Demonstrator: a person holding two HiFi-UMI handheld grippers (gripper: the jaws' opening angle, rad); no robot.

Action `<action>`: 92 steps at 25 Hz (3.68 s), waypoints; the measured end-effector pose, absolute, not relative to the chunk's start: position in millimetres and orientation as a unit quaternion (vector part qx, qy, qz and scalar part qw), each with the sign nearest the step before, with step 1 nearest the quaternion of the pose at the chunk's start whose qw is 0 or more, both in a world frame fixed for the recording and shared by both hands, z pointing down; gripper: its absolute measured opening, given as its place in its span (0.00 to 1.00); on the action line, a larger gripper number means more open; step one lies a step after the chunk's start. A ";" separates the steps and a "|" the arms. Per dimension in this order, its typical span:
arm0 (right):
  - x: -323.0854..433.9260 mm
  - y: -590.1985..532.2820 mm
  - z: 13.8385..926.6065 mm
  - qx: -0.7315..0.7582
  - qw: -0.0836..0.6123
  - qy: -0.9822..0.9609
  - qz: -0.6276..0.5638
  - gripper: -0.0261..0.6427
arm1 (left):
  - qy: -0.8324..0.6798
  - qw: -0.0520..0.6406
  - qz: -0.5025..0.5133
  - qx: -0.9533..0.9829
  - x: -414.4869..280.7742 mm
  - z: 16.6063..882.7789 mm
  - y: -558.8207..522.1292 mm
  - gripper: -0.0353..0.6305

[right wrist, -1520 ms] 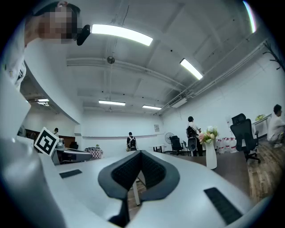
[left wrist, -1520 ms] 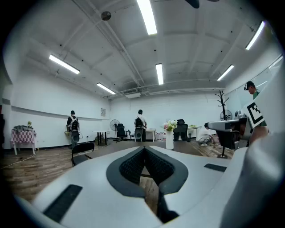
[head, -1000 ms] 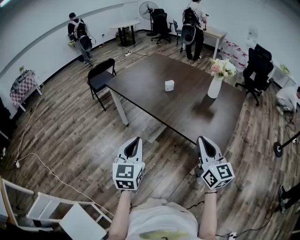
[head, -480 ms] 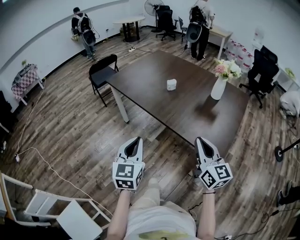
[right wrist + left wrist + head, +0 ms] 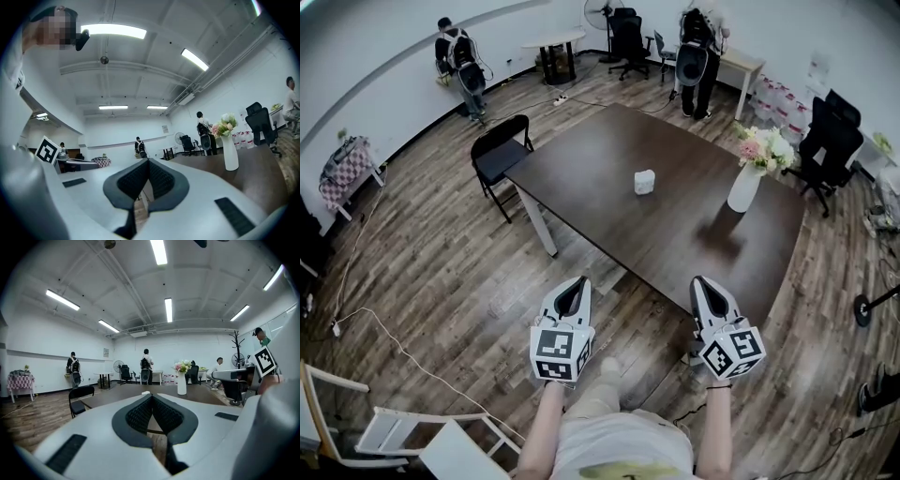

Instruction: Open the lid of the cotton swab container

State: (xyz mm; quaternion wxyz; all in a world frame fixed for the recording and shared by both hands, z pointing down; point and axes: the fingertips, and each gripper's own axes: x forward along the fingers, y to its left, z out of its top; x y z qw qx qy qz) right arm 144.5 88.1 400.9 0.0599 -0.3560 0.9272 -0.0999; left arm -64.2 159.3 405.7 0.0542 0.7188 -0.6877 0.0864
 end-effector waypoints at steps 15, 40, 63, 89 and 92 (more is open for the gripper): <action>90.8 -31.1 397.4 -0.389 0.070 0.913 -0.104 0.07 | -0.665 0.046 0.078 0.742 -125.9 401.3 33.2 0.09; 72.8 -174.9 431.1 -0.417 0.037 0.899 -0.131 0.07 | -0.632 0.090 0.094 0.764 -141.5 441.6 -117.5 0.09; 36.7 -283.7 490.4 -0.388 -0.002 0.902 -0.187 0.07 | -0.586 0.128 0.141 0.788 -133.0 515.2 -229.3 0.09; 35.9 -297.6 570.4 -0.424 -0.042 0.871 -0.244 0.07 | -0.415 0.151 0.245 0.863 -74.2 637.2 -308.0 0.49; 36.6 -297.9 574.3 -0.427 -0.044 0.868 -0.250 0.07 | -0.403 0.150 0.253 0.867 -71.7 642.4 -314.0 0.49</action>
